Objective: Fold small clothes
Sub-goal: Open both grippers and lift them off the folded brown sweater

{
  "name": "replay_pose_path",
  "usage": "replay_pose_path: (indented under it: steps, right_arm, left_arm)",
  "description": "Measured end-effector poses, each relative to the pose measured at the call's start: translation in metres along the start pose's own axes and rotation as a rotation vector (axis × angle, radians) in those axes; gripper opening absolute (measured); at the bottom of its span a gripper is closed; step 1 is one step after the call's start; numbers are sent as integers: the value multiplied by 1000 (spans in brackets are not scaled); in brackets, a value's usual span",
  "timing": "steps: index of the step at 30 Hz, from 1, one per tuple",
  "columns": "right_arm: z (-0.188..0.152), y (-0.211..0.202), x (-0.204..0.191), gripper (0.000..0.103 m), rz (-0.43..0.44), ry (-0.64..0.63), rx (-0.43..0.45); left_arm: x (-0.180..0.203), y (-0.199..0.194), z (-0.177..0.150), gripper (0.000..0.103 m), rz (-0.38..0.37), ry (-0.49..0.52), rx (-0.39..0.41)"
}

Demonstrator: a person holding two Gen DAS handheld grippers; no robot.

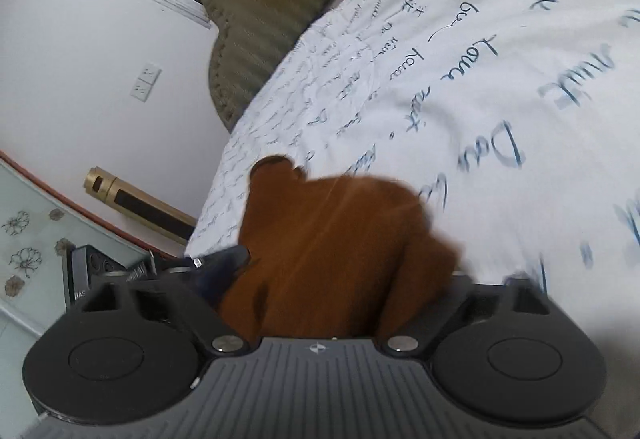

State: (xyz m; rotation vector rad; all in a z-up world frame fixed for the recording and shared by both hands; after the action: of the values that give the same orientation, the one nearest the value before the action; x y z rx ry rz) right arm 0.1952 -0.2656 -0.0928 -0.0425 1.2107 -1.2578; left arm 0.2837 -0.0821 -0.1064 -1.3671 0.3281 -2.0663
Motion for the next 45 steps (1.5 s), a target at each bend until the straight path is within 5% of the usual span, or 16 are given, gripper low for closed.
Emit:
replay_pose_path:
  steps: [2, 3, 4, 7, 11, 14, 18, 21, 24, 27, 31, 35, 41, 45]
  right_arm:
    - [6, 14, 4, 39, -40, -2, -29]
    - [7, 20, 6, 31, -57, -5, -44]
    - [9, 22, 6, 29, -62, -17, -42]
    - [7, 19, -10, 27, -114, -143, -4]
    - [16, 10, -41, 25, -156, -332, 86]
    - [26, 19, -43, 26, -280, -372, 119]
    - [19, 6, -30, 61, -431, -426, 182]
    - [10, -25, -31, 65, -514, -432, 282]
    - [-8, -53, -35, 65, -490, -434, 322]
    - [-30, -69, -41, 76, -465, -455, 329]
    - [-62, -69, -42, 93, -457, -515, 278]
    - [-74, -54, -13, 99, -579, -546, 245]
    - [-86, -84, -23, 103, -553, -511, 327]
    - [-107, -72, -9, 102, -593, -548, 249]
  left_arm:
    - [-2, 5, 11, 71, 5, -21, 51]
    - [-1, 6, 15, 38, 18, -12, 57]
    - [-1, 9, 16, 22, 50, 4, 51]
    - [8, 3, 17, 11, 140, 156, 97]
    - [20, -11, 25, 11, 246, 306, 183]
    - [12, -4, 25, 14, 340, 324, 116]
    - [23, -18, 15, 17, 405, 405, 125]
    - [29, -29, 7, 25, 471, 444, 135]
    - [34, -43, -4, 46, 499, 473, 163]
    - [40, -55, -13, 66, 529, 502, 194]
    - [38, -57, -30, 66, 563, 536, 174]
    - [26, -54, -44, 72, 597, 576, 172]
    - [37, -82, -55, 72, 626, 570, 229]
    - [43, -96, -75, 72, 653, 581, 247]
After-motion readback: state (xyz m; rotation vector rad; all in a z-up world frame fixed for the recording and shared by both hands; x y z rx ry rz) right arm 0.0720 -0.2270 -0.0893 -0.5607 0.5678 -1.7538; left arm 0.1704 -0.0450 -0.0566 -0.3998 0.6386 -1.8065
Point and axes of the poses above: each gripper's, at about its wrist camera, not at the fingertips, and y roughly the way its jaws point, x to its right, z to its top, the point moved 10 cm from there along y, roughly the way its jaws point, and after that the axes turned 13 degrees about -z, right-handed, at the moved point
